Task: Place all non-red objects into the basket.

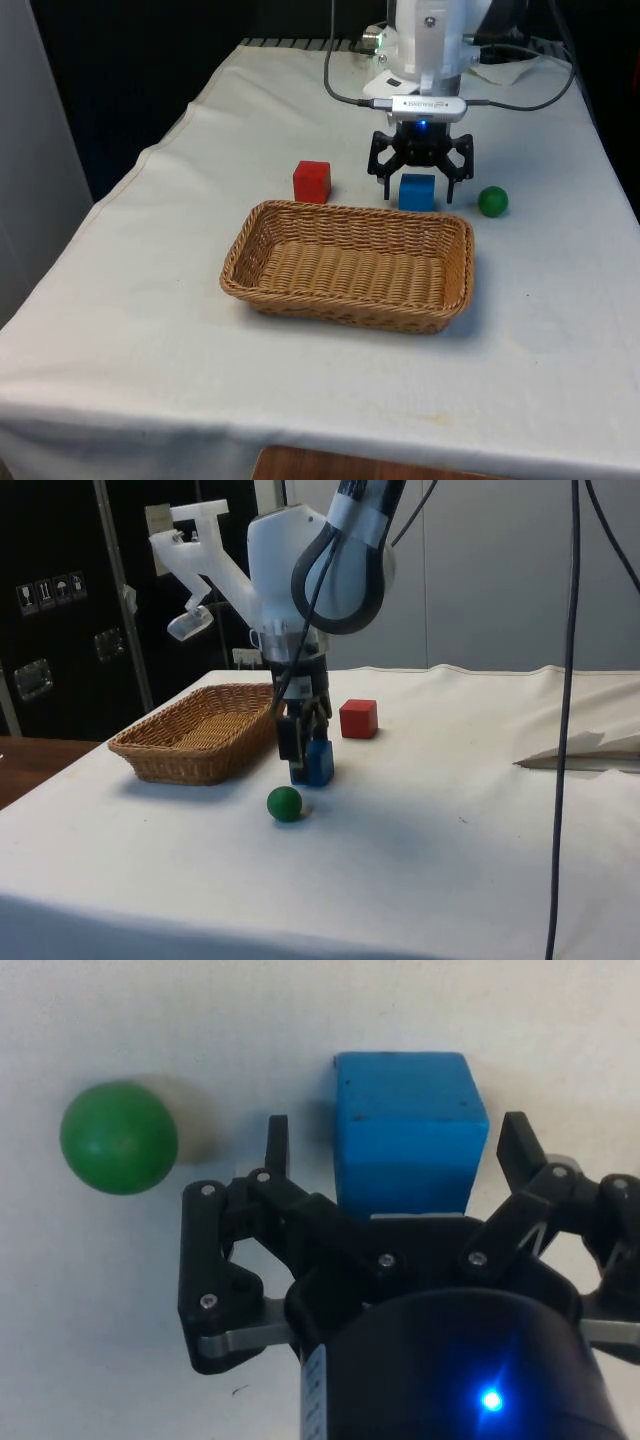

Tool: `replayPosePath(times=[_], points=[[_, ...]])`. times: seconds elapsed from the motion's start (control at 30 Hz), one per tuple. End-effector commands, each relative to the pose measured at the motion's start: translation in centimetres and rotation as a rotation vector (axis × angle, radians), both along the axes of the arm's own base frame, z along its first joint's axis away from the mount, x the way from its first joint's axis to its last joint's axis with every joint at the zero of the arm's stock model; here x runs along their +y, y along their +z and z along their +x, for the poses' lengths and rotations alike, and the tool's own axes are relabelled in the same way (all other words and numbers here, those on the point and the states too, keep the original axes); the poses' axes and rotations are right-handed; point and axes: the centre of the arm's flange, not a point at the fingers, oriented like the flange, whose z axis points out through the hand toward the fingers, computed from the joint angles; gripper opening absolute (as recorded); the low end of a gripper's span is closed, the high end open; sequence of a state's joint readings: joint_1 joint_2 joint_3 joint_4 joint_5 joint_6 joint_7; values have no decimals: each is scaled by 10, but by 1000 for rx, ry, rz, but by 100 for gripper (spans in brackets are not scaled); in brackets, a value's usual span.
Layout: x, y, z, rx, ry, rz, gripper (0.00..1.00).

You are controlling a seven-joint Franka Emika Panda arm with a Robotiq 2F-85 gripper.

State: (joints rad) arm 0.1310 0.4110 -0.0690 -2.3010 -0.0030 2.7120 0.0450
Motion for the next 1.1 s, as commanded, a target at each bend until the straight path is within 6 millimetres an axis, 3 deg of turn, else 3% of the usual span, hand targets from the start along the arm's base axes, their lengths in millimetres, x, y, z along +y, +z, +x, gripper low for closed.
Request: replayPosePath(times=[0.0,0.03,0.1,0.13,0.23,0.27,0.3,0.33,0.63,0.83,0.87,1.07], points=[[0,2,0,-3,-3,5,100],[-1,2,0,-2,-4,4,97],[-1,4,0,-5,-3,5,80],[-1,4,0,-4,-4,4,58],[-1,5,0,-5,-5,5,23],[-2,4,1,-5,-3,0,13],[-1,5,0,-5,-4,5,13],[-1,5,0,-5,-4,5,3],[-2,6,0,-5,-4,5,3],[-2,30,-2,-11,-5,3,3],[-2,24,0,-11,-4,3,3],[-2,54,-9,-10,-5,6,3]])
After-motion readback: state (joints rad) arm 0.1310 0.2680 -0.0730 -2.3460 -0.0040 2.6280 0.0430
